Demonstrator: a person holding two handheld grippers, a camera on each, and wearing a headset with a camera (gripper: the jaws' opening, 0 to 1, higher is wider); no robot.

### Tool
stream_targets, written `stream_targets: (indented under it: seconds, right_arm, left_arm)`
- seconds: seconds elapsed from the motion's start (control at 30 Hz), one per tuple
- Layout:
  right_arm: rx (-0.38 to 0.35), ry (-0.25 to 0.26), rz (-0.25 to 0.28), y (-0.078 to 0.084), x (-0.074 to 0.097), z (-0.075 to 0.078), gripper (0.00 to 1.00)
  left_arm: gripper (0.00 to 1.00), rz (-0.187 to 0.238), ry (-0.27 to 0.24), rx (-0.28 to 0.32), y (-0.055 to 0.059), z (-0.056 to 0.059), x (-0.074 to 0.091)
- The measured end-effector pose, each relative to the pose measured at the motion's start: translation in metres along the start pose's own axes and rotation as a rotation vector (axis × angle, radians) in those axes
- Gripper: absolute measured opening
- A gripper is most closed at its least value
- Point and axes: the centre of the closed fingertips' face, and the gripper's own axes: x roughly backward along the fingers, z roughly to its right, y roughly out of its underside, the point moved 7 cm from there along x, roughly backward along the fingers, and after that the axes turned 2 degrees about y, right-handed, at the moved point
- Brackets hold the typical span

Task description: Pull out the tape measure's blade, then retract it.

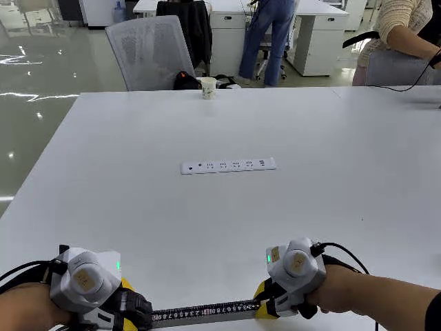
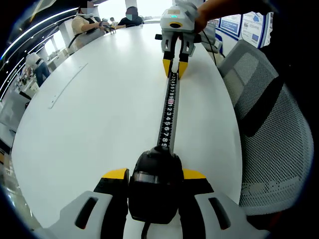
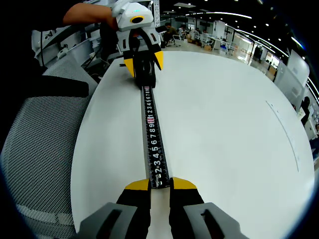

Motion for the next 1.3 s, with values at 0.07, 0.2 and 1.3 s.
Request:
stream_targets:
  seconds: [0.07, 0.2, 1.3]
  right_arm:
    - [0.003, 0.001, -0.003, 0.001, 0.001, 0.0, 0.1]
    - [0.001, 0.002, -0.005, 0.003, 0.002, 0.001, 0.1]
    - [-0.021, 0.01, -0.013, 0.02, 0.013, 0.005, 0.1]
  left_arm:
    - [0.34, 0.0, 0.0, 0.001, 0.0, 0.0, 0.0]
    - [0.34, 0.001, -0.001, 0.0, 0.0, 0.0, 0.0]
    - [0.34, -0.002, 0.001, 0.004, -0.001, -0.001, 0.0]
